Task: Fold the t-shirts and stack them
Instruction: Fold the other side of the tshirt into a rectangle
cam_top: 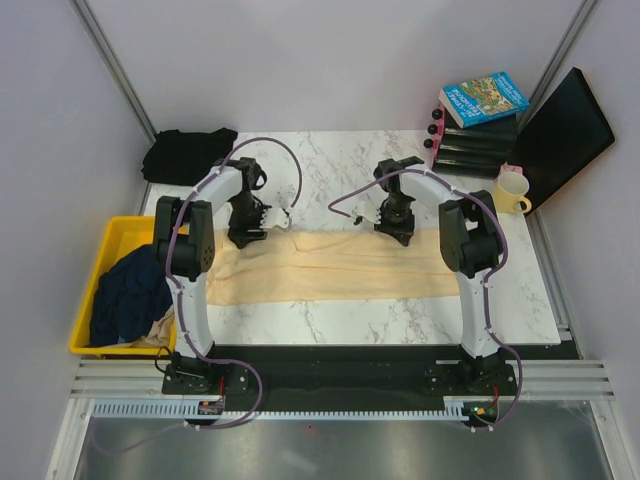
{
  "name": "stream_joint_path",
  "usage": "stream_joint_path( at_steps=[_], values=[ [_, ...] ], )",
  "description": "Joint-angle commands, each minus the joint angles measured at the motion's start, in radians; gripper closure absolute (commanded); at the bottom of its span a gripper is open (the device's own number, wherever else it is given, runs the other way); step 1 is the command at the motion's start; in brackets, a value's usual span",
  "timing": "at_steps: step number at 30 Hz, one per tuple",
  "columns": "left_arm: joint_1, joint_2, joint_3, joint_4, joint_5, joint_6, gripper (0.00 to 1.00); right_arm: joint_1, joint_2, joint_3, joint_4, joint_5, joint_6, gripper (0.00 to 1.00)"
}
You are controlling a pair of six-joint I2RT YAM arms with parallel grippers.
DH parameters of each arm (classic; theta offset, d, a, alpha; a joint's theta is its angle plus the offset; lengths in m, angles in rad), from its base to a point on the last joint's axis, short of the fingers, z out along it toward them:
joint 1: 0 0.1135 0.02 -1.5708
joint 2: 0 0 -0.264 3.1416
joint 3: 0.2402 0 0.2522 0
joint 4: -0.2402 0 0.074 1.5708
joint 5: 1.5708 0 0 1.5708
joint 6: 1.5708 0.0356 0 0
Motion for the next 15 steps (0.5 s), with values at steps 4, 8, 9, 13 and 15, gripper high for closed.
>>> stream_joint_path(
  at_steps=[4,8,9,13,15],
  values=[
    [-0.005,0.030,-0.016,0.253,-0.171,-0.098,0.38,-0.007,-0.016,-0.083,0.444,0.213,0.059,1.00],
    [-0.010,0.043,-0.016,0.373,-0.218,-0.130,0.38,-0.007,0.024,-0.053,0.593,0.273,0.075,1.00],
    [-0.011,0.049,-0.007,0.399,-0.239,-0.140,0.38,-0.007,0.033,-0.045,0.615,0.283,0.075,1.00],
    [-0.014,0.099,0.046,0.489,-0.295,-0.146,0.38,-0.007,0.078,-0.008,0.708,0.319,0.075,1.00],
    [-0.014,0.133,0.090,0.538,-0.310,-0.144,0.38,-0.007,0.113,0.044,0.718,0.322,0.089,1.00]
  ],
)
